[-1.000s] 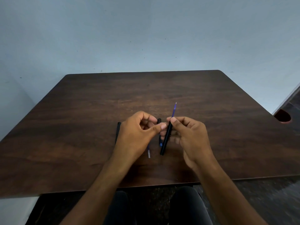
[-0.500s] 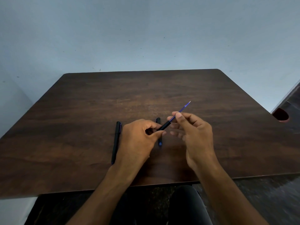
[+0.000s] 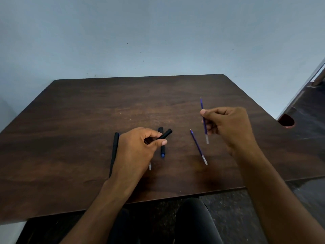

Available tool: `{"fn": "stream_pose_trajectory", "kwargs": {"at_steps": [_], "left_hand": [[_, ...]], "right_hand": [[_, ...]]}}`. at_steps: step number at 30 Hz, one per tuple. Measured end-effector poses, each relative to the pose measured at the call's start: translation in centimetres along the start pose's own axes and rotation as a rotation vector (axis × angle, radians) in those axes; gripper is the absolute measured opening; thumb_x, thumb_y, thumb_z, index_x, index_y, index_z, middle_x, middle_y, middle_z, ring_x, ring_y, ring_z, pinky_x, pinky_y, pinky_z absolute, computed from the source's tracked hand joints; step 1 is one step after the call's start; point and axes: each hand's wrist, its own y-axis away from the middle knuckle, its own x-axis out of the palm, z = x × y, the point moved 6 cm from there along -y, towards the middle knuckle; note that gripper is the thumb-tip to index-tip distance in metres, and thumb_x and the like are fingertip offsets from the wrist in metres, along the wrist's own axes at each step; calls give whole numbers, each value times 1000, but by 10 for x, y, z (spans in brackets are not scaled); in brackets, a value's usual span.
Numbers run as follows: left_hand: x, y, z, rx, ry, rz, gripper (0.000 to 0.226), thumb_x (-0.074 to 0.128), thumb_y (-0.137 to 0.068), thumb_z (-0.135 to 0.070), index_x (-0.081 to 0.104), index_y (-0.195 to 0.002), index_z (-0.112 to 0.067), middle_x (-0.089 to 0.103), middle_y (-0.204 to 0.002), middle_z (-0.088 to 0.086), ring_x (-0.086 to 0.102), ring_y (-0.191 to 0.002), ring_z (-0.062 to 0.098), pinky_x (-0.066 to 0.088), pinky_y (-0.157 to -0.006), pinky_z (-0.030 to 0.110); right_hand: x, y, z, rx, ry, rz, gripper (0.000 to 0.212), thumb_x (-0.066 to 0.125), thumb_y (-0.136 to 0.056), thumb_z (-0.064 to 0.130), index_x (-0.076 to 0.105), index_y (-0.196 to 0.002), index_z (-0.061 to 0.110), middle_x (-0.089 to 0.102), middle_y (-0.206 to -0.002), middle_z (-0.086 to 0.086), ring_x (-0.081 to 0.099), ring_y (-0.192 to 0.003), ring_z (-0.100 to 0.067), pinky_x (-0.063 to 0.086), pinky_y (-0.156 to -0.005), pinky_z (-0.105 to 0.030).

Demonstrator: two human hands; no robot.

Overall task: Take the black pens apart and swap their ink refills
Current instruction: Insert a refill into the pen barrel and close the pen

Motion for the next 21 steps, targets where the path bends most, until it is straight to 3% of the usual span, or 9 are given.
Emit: {"fn": "stream_pose_trajectory", "kwargs": {"at_steps": [3,6,10,14,17,21], "left_hand": [[3,-1,1,-30,16,10,22,81,-72,-31,76,-93,-28,68,-84,-18,61,-79,-6,44,-70,8],[7,-2,2,-50,15,29,23,80,-72,-32,75,-94,-29,65,-83,-22,60,-80,-8,40,-70,6],[9,-2,2,-48,-9,42,22,80,-73,-33,75,-94,-29,66,-85,-20,58,-79,-10,37,-67,5],[7,-1,2,-44,-22,32,21,80,-72,-32,75,-92,-28,63,-80,-23,56,-76,-13,36,-64,2],[7,-2,2,-46,-33,37,23,80,-72,-32,76,-94,-26,63,-82,-22,55,-76,-13,35,-65,2],[6,-2,2,-45,-28,38,24,80,-72,-30,76,-95,-25,69,-88,-15,55,-77,-11,37,-68,4]], "right_hand": [[-3,-2,-18,61,290,39,19,82,-81,17,77,-65,8,61,-39,3,53,-32,-6,45,-37,-20],[-1,1,-35,111,492,53,23,82,-81,21,76,-62,11,56,-36,5,46,-26,-2,42,-40,-21],[4,6,-44,180,629,91,22,81,-82,24,75,-64,13,66,-55,0,55,-38,1,41,-38,-13],[9,9,-42,204,706,128,22,78,-86,26,78,-76,7,73,-72,-12,69,-65,-20,57,-62,-30],[11,8,-40,192,746,136,23,77,-87,27,78,-80,5,74,-79,-16,71,-75,-28,60,-71,-35],[13,8,-41,171,766,125,26,78,-86,29,78,-79,4,69,-70,-13,69,-74,-26,49,-63,-29]]}}
